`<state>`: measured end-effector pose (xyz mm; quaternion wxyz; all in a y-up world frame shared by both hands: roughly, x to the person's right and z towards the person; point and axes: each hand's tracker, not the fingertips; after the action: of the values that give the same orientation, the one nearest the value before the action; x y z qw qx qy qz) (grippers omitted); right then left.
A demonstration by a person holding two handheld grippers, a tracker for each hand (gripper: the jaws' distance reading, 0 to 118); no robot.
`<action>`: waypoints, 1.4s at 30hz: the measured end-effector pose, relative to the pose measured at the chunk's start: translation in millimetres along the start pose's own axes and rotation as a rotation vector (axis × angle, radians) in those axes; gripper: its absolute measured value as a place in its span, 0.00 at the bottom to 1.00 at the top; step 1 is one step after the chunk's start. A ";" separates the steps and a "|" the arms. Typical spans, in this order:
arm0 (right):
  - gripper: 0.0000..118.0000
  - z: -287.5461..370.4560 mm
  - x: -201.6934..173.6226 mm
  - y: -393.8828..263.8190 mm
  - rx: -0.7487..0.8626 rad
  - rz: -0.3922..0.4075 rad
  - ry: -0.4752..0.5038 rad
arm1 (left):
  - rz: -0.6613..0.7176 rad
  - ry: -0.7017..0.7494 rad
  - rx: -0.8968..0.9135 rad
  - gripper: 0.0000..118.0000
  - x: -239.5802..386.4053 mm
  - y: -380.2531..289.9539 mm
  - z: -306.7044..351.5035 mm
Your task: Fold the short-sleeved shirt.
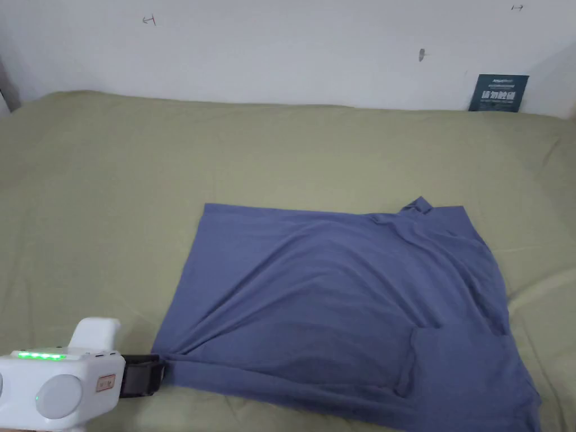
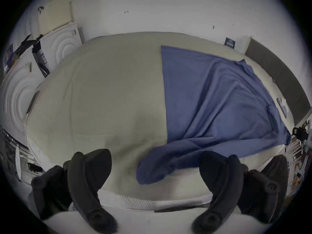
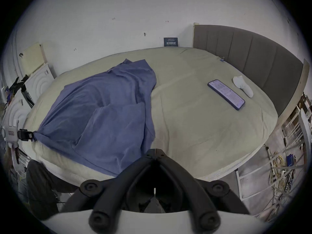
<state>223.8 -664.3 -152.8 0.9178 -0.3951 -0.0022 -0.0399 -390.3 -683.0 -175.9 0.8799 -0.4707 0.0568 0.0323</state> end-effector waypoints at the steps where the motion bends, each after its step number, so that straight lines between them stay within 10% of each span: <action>1: 0.00 -0.2 -1.3 -1.9 -0.007 0.005 0.001 | 0.016 -0.011 -0.008 0.69 -1.6 -0.1 -0.9; 3: 0.00 0.3 1.1 -3.9 -0.020 0.018 0.003 | 0.055 -0.068 -0.004 0.05 -0.9 1.1 3.5; 8: 0.07 -5.8 3.5 -10.4 -0.047 0.030 0.027 | -0.034 -0.017 0.010 0.05 20.5 -6.5 4.4; 9: 0.30 -5.9 2.0 -11.7 -0.053 0.035 0.054 | -0.030 -0.021 0.009 0.05 21.0 -7.7 4.5; 10: 0.78 -6.3 1.2 -12.0 -0.056 0.041 0.064 | -0.026 -0.021 0.010 0.05 21.5 -6.3 5.6; 13: 0.98 -15.9 -4.0 -16.8 -0.120 0.066 0.108 | -0.018 -0.015 0.010 0.05 22.5 -6.8 7.1; 18: 0.77 -31.6 -13.3 -25.1 -0.144 0.118 0.097 | -0.005 -0.011 0.011 0.05 21.4 -4.7 9.3; 20: 0.10 -35.5 -16.1 -25.3 -0.159 0.129 0.080 | 0.012 -0.015 0.011 0.05 20.8 -5.6 9.0; 21: 0.01 -36.6 -16.1 -25.1 -0.154 0.128 0.080 | 0.015 -0.022 0.010 0.05 20.1 -6.0 8.9; 42: 0.01 -141.1 -45.9 169.5 -0.036 0.173 0.033 | 0.008 -0.082 0.015 0.05 22.4 149.9 -52.2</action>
<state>186.9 -647.3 -374.3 0.9105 -0.4095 0.0475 0.0328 -388.3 -643.2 -331.1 0.8848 -0.4621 0.0226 0.0547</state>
